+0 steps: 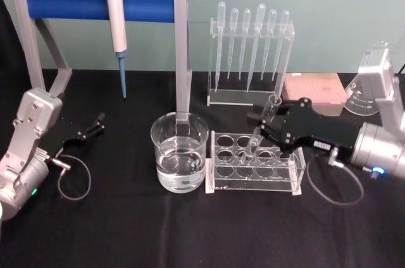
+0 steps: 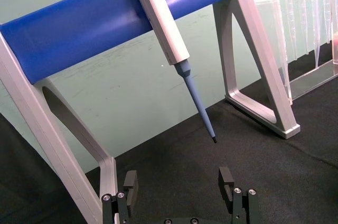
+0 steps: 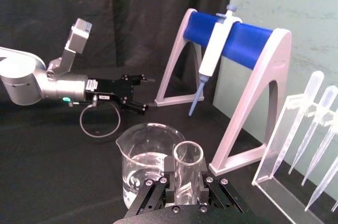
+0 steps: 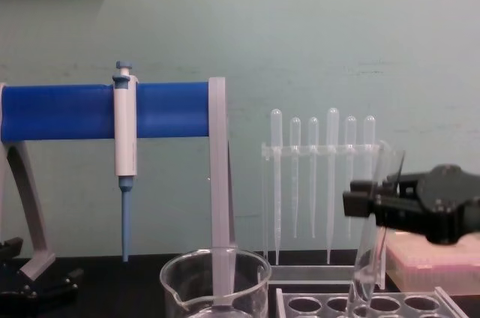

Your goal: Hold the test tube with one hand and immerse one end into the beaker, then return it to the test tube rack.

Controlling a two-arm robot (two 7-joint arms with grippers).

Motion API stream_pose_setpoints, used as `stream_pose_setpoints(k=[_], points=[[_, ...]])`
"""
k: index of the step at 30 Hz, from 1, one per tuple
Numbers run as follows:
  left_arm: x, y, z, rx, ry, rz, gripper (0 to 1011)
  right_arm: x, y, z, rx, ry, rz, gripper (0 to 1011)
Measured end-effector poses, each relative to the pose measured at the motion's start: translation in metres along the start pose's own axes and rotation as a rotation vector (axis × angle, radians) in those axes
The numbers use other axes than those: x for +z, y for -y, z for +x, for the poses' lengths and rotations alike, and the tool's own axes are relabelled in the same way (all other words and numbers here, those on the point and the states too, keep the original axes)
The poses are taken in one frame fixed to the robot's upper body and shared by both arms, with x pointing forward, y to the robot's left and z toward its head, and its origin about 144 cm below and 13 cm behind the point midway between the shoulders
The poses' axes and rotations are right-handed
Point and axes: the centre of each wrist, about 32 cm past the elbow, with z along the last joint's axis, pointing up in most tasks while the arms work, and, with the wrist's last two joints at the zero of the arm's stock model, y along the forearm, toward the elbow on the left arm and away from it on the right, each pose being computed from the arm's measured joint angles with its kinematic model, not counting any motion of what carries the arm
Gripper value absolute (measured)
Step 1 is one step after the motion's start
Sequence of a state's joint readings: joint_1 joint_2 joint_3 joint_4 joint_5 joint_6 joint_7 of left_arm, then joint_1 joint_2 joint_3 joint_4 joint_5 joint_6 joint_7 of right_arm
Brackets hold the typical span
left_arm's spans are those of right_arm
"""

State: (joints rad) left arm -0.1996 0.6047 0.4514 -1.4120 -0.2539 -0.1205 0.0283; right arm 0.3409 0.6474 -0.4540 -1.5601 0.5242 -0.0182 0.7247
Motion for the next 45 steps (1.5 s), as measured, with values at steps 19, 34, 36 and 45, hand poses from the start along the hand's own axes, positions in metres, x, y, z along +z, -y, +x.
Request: stream_pose_setpoints(k=[19, 34, 36, 45], points=[[0.0, 0.0, 0.0, 0.0, 0.0, 0.0, 1000, 0.048, -0.003, 0.019, 0.05, -0.02, -0.022, 225], [0.0, 0.0, 0.0, 0.0, 0.0, 0.0, 1000, 0.073, -0.005, 0.025, 0.065, 0.017, -0.04, 224], [0.0, 0.0, 0.0, 0.0, 0.0, 0.0, 1000, 0.075, -0.005, 0.025, 0.065, 0.021, -0.043, 224], [0.0, 0.0, 0.0, 0.0, 0.0, 0.0, 1000, 0.079, -0.005, 0.025, 0.071, 0.023, -0.049, 224]])
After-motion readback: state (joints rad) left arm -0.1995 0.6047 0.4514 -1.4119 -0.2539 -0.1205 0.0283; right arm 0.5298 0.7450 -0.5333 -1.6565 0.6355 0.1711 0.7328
